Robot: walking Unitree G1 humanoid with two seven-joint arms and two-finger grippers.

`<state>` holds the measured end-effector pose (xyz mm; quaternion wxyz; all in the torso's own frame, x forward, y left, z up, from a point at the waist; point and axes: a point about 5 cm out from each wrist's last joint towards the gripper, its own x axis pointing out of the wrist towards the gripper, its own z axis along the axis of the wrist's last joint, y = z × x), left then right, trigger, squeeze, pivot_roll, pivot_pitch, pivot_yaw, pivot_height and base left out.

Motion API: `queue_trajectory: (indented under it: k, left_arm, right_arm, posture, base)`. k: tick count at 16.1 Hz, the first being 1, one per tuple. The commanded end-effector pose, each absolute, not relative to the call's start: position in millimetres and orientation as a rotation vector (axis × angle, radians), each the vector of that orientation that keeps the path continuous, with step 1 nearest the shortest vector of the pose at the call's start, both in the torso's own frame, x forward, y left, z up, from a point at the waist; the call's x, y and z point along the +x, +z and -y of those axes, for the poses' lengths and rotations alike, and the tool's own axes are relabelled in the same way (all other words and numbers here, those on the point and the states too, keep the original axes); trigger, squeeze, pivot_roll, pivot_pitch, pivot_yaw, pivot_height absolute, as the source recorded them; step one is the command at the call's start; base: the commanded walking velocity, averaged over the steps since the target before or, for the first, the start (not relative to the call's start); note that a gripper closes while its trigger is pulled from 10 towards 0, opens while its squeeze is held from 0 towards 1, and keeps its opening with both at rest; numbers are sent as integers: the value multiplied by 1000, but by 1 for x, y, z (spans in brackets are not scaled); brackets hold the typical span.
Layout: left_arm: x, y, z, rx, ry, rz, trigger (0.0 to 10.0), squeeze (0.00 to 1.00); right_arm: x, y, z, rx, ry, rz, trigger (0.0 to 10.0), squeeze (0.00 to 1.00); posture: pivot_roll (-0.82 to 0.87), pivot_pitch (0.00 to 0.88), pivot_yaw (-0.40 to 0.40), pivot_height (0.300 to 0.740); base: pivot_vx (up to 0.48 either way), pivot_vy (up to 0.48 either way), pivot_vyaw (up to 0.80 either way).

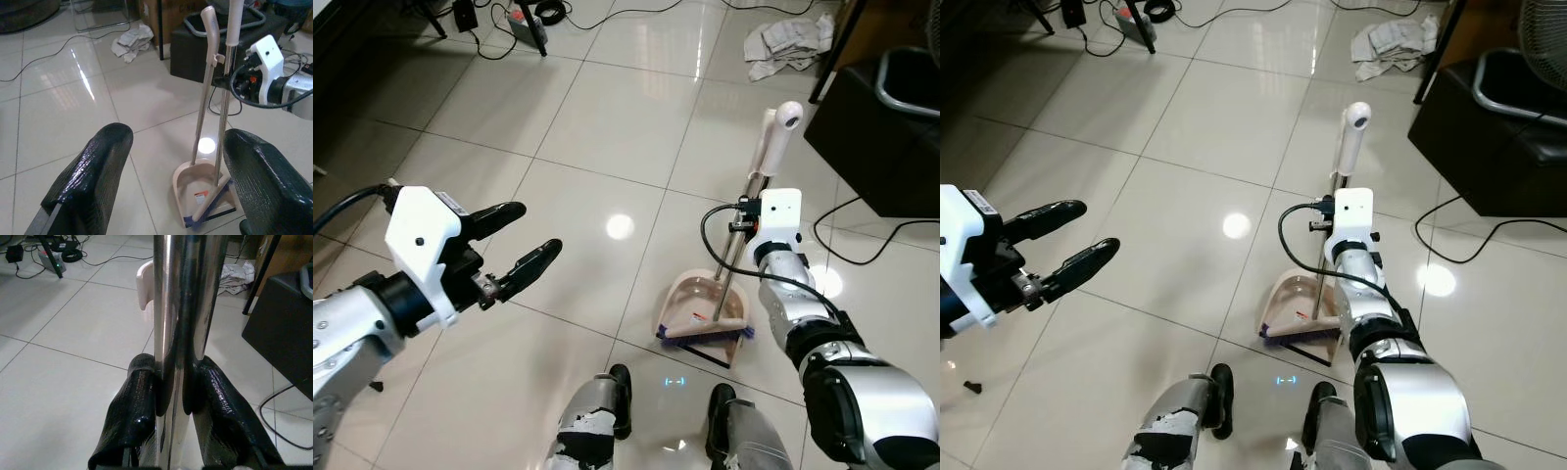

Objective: Sweep floor

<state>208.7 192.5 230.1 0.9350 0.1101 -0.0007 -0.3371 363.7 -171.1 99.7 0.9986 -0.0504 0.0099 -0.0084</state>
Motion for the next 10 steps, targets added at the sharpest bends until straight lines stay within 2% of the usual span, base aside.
queue_trajectory:
  k: [1, 10]
  left_arm:
    - [209, 227, -193, 227, -680, -2, 10000, 0]
    - [225, 210, -184, 176, -678, 30, 10000, 0]
  right_arm:
    - [360, 96, 167, -80, -9, -3, 0, 0]
    - [354, 109, 138, 44, 38, 177, 0, 0]
  posture:
    - [378, 320, 125, 740]
    - [220, 286, 103, 740]
  base:
    - [0, 0, 0]
    - [0, 0, 0]
